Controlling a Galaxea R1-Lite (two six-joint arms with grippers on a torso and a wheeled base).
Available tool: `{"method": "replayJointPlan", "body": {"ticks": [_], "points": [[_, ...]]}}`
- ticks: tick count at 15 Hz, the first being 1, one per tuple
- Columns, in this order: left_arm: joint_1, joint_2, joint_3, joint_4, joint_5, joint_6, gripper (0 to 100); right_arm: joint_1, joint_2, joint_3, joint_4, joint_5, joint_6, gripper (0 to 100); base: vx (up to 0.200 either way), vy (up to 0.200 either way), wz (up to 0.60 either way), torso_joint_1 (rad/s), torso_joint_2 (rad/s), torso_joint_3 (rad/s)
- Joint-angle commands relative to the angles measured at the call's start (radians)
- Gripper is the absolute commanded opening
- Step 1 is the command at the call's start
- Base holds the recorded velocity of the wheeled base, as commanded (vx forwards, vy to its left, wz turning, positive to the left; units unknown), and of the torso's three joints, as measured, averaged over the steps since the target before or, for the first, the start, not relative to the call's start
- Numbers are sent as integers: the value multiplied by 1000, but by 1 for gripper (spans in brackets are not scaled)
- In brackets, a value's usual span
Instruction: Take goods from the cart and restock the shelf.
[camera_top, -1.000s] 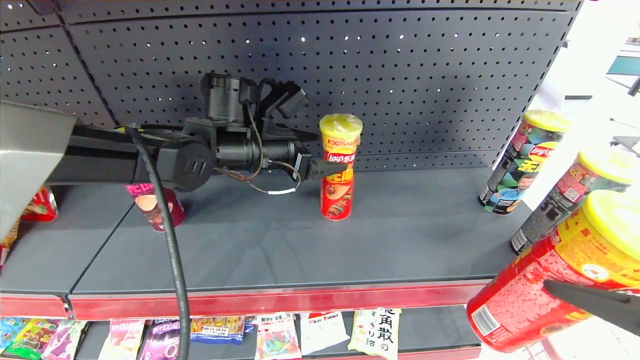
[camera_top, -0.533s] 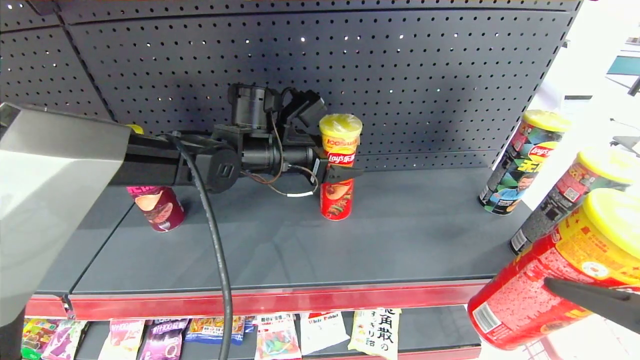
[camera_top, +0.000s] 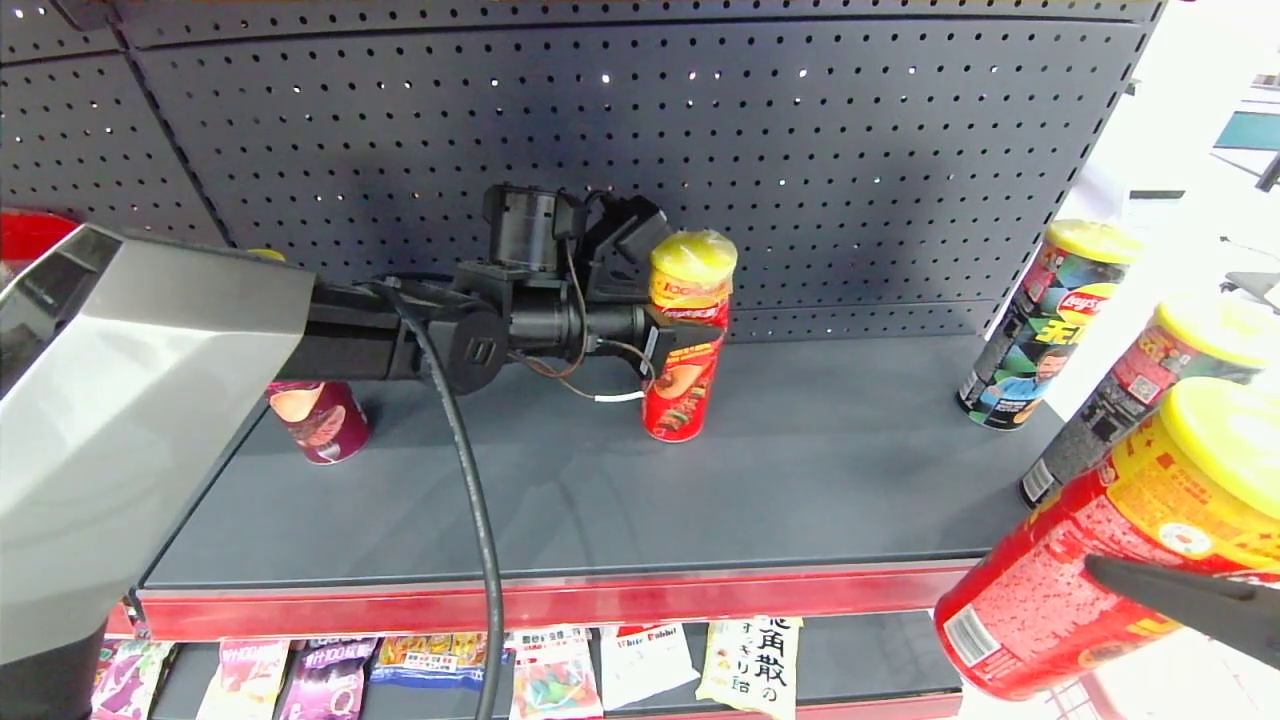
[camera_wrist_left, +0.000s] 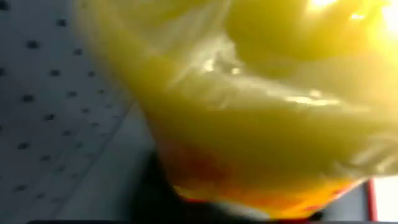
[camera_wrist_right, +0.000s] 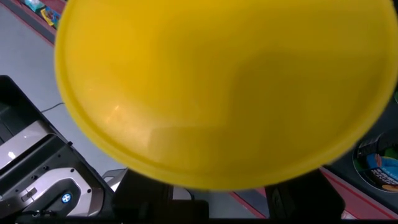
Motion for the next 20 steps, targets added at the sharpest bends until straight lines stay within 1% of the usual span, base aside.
{"method": "replayJointPlan", "body": {"ticks": [1, 2, 3, 6, 9, 10, 12, 14, 18, 20], "points": [[-5, -24, 12, 1, 0, -19, 0, 1, 4, -2, 0, 1, 0, 0, 0, 0, 0, 0, 0, 0], [-6, -43, 33, 1, -1, -27, 0, 1, 6, -2, 0, 1, 0, 0, 0, 0, 0, 0, 0, 0], [-6, -70, 65, 1, -3, -27, 0, 1, 9, -5, 0, 1, 0, 0, 0, 0, 0, 0, 0, 0], [-20, -192, 234, 1, -40, -28, 0, 1, 18, -12, -2, 2, 0, 0, 0, 0, 0, 0, 0, 0], [-46, -281, 377, -8, -44, -30, 0, 1, 21, -12, -2, 2, 0, 0, 0, 0, 0, 0, 0, 0], [-49, -294, 421, -33, -46, -28, 0, 1, 21, -14, -2, 4, 0, 0, 0, 0, 0, 0, 0, 0], [-63, -308, 496, -116, -43, -32, 0, 1, 21, -15, -2, 5, 0, 0, 0, 0, 0, 0, 0, 0], [-78, -333, 547, -140, -38, -51, 0, 2, 26, -19, -2, 5, 0, 0, 0, 0, 0, 0, 0, 0], [-84, -346, 585, -160, -32, -50, 0, 2, 27, -22, -2, 4, 0, 0, 0, 0, 0, 0, 0, 0], [-84, -346, 588, -162, -21, -50, 0, 2, 27, -26, -2, 4, 0, 0, 0, 0, 0, 0, 0, 0]]}}
